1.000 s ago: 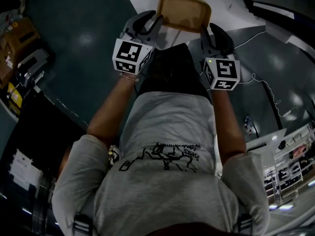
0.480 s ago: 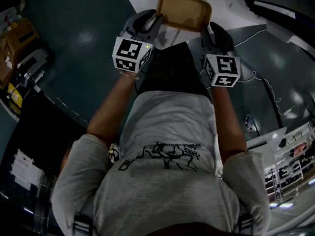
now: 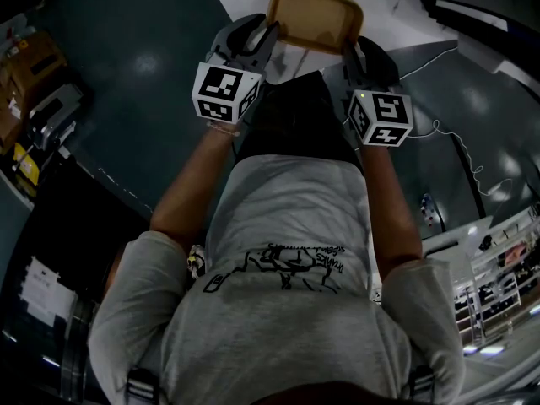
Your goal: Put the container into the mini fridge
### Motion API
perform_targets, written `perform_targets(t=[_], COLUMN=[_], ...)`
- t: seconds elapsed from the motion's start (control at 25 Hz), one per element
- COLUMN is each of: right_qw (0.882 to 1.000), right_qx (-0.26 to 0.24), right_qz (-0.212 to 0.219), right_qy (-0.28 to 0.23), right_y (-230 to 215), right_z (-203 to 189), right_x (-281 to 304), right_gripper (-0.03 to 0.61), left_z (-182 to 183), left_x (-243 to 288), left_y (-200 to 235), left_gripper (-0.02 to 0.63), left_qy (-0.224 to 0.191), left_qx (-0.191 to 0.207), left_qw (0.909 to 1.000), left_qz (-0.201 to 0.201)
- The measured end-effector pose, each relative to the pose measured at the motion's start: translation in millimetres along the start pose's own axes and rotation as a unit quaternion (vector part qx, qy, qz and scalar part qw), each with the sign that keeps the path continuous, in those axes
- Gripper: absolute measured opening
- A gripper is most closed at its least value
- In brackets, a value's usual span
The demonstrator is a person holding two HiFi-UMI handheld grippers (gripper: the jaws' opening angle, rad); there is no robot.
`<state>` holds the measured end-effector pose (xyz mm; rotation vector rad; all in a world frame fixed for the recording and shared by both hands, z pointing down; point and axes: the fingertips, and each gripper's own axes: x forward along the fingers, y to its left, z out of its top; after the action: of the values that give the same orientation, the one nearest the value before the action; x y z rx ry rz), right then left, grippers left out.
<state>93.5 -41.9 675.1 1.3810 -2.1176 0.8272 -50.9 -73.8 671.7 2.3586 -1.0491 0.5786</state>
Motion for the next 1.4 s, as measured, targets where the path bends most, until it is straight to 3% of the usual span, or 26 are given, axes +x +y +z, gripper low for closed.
perform_targets(t=[0.36,1.4], right_qw=[0.999,0.999], right_qx=[0.035,0.03], right_qz=[0.004,0.013], right_qy=[-0.005,-0.01], right_y=[-1,8], right_z=[-1,26], right_x=[6,4], right_gripper=[0.101,0.101], left_z=[-1,13], left_x=[4,-5], left_y=[-1,7], left_gripper=[0.104,0.106], left_qy=[-0.004,-0.004], left_qx=[-0.02,-0.046], left_qw=[0.9998,0.9989], left_qz=[-0.001,0.006])
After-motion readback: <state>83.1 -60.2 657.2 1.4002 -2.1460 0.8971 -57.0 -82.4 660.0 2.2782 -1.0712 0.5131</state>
